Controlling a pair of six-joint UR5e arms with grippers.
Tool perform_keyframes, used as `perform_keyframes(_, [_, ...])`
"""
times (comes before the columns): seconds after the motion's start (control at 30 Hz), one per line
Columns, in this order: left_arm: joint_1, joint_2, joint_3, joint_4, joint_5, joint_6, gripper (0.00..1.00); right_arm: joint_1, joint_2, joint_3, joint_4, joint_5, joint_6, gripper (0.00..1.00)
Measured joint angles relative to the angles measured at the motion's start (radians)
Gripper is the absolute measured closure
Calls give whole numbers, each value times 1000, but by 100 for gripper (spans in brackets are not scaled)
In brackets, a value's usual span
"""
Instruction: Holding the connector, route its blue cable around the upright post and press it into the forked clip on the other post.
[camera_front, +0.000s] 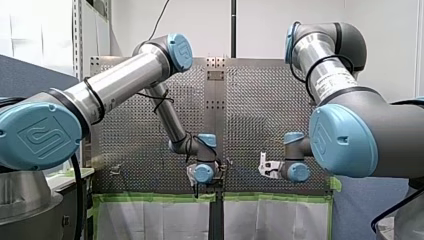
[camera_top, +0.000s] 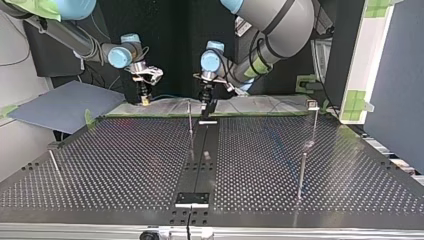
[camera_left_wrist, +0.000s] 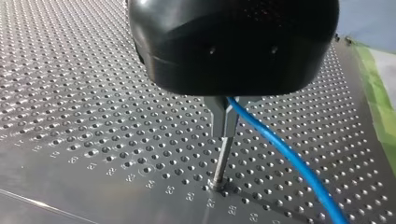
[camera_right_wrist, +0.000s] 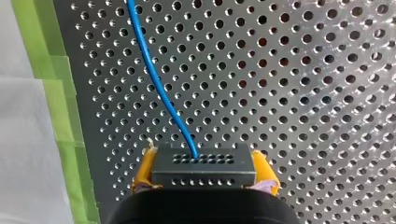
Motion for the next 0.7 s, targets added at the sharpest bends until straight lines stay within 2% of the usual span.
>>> perform_keyframes(0.33, [11, 0, 17, -13, 28, -1, 100, -18, -31, -17, 17, 6, 9, 100])
perform_keyframes(0.7, [29, 0, 26, -24, 67, -1, 98, -25, -35, -22, 24, 7, 17, 100])
